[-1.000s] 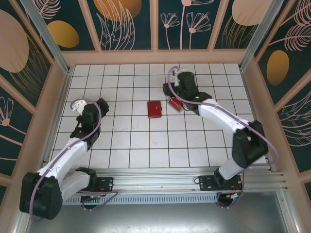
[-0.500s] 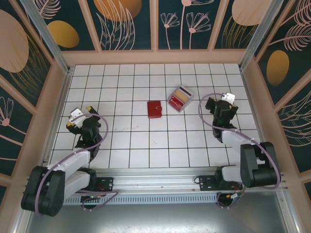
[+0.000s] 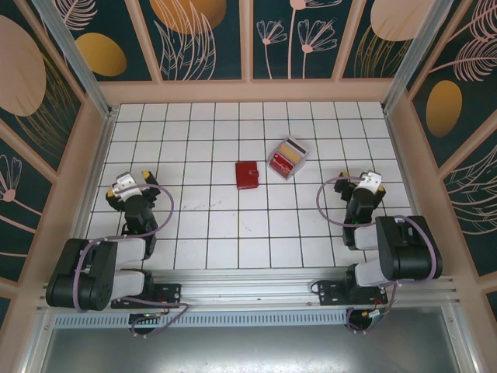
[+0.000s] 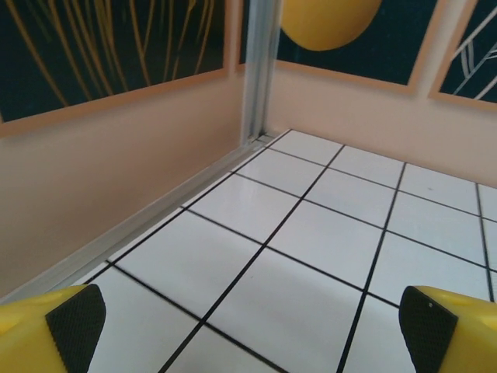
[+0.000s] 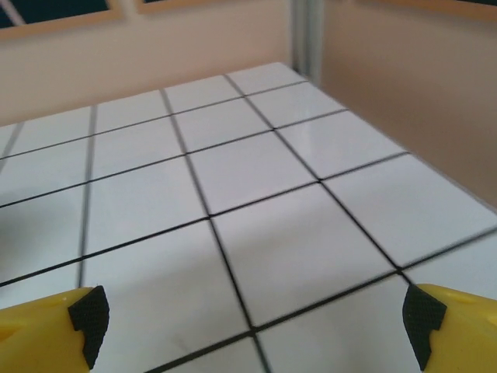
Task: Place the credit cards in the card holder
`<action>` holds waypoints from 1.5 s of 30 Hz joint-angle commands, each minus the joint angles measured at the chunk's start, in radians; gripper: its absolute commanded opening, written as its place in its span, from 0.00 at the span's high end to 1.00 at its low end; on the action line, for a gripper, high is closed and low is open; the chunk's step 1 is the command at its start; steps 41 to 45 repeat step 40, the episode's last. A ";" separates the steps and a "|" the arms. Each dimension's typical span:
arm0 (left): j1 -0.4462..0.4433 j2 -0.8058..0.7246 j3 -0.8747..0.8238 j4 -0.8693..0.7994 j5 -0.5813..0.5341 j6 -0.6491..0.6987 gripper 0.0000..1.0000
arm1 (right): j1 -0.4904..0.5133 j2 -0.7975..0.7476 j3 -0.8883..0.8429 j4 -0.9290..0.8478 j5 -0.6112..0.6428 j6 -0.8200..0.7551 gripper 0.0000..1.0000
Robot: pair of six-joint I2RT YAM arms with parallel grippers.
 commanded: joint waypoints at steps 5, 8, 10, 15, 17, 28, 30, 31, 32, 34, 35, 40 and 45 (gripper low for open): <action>0.058 -0.008 0.025 0.040 0.184 0.078 0.01 | -0.037 0.062 0.062 0.093 -0.202 -0.035 0.01; 0.060 -0.050 0.018 -0.019 0.210 0.087 0.01 | -0.039 0.060 0.063 0.082 -0.202 -0.034 0.01; 0.060 -0.050 0.001 0.028 0.170 0.061 0.01 | -0.038 0.061 0.064 0.084 -0.202 -0.034 0.01; 0.060 0.052 0.040 0.088 0.240 0.049 0.01 | -0.039 0.061 0.063 0.085 -0.202 -0.035 0.01; 0.061 0.161 0.033 0.215 0.226 0.050 0.01 | -0.039 0.062 0.065 0.084 -0.202 -0.035 0.01; 0.060 0.216 0.091 0.149 0.304 0.086 0.01 | -0.038 0.061 0.064 0.084 -0.202 -0.035 0.01; 0.062 0.219 0.094 0.149 0.307 0.087 0.01 | -0.039 0.061 0.064 0.084 -0.202 -0.034 0.01; 0.061 0.217 0.093 0.145 0.308 0.087 0.01 | -0.039 0.062 0.065 0.084 -0.202 -0.034 0.01; 0.061 0.219 0.093 0.149 0.309 0.087 0.01 | -0.038 0.062 0.064 0.084 -0.202 -0.034 0.01; 0.061 0.220 0.096 0.146 0.308 0.087 0.01 | -0.038 0.061 0.065 0.084 -0.201 -0.035 0.01; 0.061 0.219 0.096 0.143 0.309 0.087 0.01 | -0.039 0.061 0.065 0.084 -0.202 -0.035 0.01; 0.062 0.214 0.091 0.146 0.383 0.115 0.01 | -0.038 0.062 0.065 0.083 -0.202 -0.034 0.01; 0.062 0.214 0.091 0.146 0.383 0.115 0.01 | -0.038 0.062 0.065 0.083 -0.202 -0.034 0.01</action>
